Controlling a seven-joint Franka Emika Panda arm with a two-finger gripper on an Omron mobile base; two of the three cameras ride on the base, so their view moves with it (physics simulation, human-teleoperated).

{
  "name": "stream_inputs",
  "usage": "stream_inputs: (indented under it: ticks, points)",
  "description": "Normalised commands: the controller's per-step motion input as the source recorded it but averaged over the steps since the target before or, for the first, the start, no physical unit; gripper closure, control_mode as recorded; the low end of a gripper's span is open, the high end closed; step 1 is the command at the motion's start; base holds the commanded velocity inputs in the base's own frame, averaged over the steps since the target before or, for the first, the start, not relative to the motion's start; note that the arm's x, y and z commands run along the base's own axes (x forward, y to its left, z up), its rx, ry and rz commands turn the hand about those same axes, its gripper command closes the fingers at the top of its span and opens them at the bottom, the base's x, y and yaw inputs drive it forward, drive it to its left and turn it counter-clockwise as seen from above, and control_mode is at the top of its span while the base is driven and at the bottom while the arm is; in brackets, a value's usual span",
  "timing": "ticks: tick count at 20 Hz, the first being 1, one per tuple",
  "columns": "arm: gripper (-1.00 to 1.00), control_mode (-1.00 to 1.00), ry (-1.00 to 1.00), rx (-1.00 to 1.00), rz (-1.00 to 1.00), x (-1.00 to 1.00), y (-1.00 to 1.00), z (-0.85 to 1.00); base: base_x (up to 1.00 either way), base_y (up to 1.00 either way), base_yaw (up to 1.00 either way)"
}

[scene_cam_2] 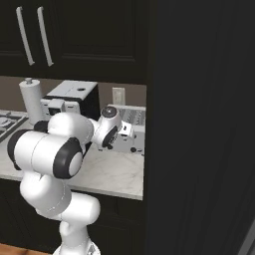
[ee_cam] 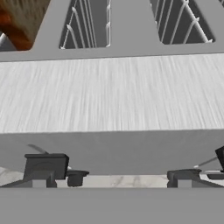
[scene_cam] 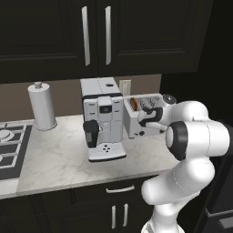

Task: Start the toaster. Once the lever pops up, take the bread to the plate on the dining counter.

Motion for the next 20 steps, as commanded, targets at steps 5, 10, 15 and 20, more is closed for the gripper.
stream_inputs:
  ticks: [5, 10, 15, 20]
  points:
    - [-1.00, -1.00, 0.00, 0.00, 0.00, 0.00, 0.00, -0.14, 0.00, 0.00, 0.00]
    - [-1.00, -1.00, 0.00, 0.00, 0.00, 0.00, 0.00, -0.13, 0.00, 0.00, 0.00]
    - [-1.00, -1.00, 0.00, 0.00, 0.00, 0.00, 0.00, -0.11, 0.00, 0.00, 0.00]
    - [-1.00, -1.00, 0.00, 0.00, 0.00, 0.00, 0.00, -0.13, 0.00, 0.00, 0.00]
